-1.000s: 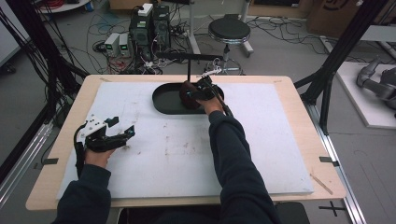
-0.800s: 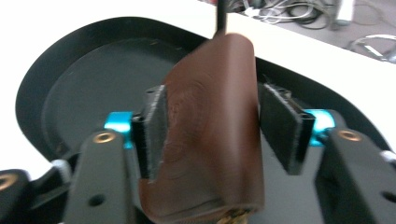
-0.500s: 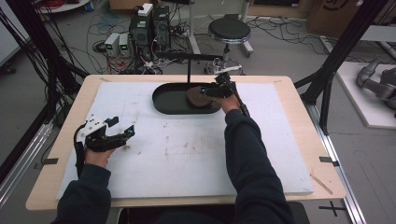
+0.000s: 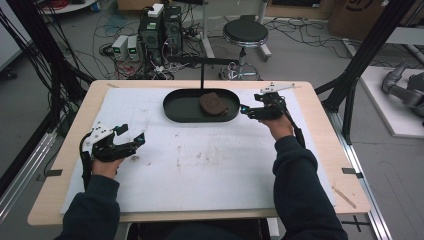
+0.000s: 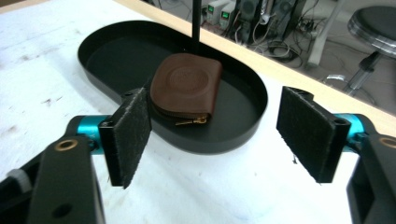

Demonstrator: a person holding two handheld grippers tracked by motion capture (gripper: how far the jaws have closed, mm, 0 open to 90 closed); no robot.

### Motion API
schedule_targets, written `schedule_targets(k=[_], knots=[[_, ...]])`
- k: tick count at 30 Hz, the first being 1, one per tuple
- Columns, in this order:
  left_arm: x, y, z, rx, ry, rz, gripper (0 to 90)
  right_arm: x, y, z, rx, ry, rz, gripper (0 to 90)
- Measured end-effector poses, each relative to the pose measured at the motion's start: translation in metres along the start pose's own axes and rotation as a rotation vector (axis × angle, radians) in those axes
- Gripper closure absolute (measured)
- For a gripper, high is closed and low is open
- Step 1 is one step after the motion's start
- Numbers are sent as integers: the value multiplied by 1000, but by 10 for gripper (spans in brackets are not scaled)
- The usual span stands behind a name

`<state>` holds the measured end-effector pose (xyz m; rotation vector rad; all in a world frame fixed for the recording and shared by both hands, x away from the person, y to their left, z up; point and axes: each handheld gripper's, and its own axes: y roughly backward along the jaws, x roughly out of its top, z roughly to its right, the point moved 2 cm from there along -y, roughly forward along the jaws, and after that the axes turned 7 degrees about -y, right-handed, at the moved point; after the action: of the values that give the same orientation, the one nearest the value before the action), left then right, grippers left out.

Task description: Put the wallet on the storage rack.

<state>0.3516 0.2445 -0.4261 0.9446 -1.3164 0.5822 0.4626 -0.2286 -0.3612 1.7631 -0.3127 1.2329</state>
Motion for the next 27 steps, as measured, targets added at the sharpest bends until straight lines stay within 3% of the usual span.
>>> schedule_targets(k=[2, 4, 7, 8, 9, 11, 12, 15, 16, 20, 27], knots=[[1, 0, 1, -7, -5, -1, 223, -2, 4, 0, -4, 1, 8, 238], [2, -1, 3, -11, -10, -2, 223, -9, 17, -1, 1, 10, 57, 252], [2, -2, 5, -15, -12, -2, 223, -17, 31, -1, 1, 14, 40, 219], [2, -2, 5, -15, -12, -3, 223, -20, 35, -2, 5, 19, 65, 236], [3, -2, 5, -14, -13, -1, 223, -28, 45, -3, 9, 41, 77, 253], [3, -1, 5, -13, -12, 2, 223, -33, 50, -3, 6, 41, 82, 252], [3, -1, 5, -12, -11, 5, 223, -45, 58, -3, -2, 38, 97, 233], [4, -1, 6, -13, -13, 7, 223, -58, 65, -3, -10, 31, 107, 218], [4, -1, 6, -10, -12, 7, 223, -73, 70, -1, -21, 17, 111, 214], [4, -1, 8, -12, -15, 8, 223, -91, 71, 3, -38, -17, 93, 213], [5, -1, 8, -12, -19, 7, 223, -95, 69, 2, -53, -8, 70, 212]])
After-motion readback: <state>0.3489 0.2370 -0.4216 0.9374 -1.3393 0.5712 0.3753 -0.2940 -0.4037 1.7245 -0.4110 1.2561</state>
